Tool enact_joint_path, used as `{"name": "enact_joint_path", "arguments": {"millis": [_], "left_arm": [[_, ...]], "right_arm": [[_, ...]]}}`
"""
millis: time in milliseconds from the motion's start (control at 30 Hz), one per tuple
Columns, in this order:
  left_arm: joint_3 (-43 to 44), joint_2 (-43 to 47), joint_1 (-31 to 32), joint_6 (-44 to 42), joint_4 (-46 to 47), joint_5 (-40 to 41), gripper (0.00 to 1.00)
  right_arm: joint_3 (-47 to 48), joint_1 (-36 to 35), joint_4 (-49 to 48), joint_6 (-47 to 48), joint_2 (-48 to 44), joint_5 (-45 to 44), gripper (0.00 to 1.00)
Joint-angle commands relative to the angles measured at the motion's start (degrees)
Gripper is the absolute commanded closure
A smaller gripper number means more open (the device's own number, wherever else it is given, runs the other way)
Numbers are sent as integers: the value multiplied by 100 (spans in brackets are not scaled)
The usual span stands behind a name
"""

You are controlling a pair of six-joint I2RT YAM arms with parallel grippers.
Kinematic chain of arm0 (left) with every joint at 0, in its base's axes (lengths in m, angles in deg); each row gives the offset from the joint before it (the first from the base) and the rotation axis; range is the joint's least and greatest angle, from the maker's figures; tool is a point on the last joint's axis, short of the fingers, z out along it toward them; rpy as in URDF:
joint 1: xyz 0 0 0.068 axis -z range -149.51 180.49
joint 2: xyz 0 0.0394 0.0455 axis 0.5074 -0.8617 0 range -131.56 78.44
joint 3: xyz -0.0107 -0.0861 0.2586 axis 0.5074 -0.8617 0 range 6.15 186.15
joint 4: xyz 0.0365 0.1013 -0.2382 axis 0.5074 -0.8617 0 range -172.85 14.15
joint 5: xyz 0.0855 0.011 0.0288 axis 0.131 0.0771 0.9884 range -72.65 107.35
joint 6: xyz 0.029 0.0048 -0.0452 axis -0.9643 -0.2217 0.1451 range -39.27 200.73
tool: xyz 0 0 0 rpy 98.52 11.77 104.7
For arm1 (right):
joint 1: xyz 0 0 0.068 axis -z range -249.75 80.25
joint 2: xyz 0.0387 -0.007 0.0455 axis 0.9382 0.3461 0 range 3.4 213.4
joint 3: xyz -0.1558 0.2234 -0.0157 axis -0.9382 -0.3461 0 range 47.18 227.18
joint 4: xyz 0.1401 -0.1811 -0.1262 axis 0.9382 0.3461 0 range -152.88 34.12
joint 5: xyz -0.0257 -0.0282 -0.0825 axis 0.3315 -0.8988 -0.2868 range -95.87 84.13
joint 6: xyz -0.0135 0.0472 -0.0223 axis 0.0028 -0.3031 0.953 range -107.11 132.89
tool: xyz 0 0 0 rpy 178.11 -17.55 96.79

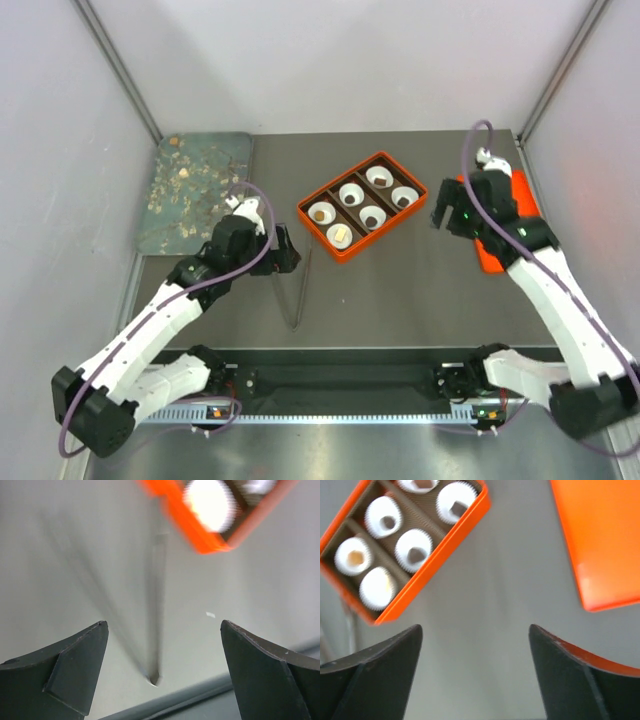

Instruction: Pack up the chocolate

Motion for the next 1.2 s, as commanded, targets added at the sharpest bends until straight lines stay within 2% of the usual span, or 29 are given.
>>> {"name": "enact_joint_path", "arguments": {"millis": [0,67,133,167,267,300,400,633,933,1167], "left_arm": [[364,239,7,-638,508,-1307,1],[504,213,7,-735,517,-1745,1],[531,204,7,-823,552,-1984,2],[522,222,7,-893,552,-2064,2],[426,380,7,-1043,596,-2065,2],[391,493,7,-1069,622,-2021,2],[233,765,-2,-1227,710,-1916,1],[109,1197,-2,-1587,482,-1196,1],[-92,1478,7,-1667,490,-1493,1],[-93,1575,7,-1728,456,-1309,1]], "right_arm": [[800,49,-216,535,1056,-805,15],[1310,234,-234,833,1775,-544,26],[1713,602,-251,1053,2217,-358,29],[1803,734,-277,1132,2637,-183,36],[2128,1367,-269,1423,3465,274,52],[2199,1725,-260,1467,3667,484,54],[2410,2192,-199,1677,4353,847,64],[2700,2256,-330,2284,5311,373,62],[2543,2326,-936,2961,5682,512,61],[2288,2353,-1227,3146,5813,636,59]]}}
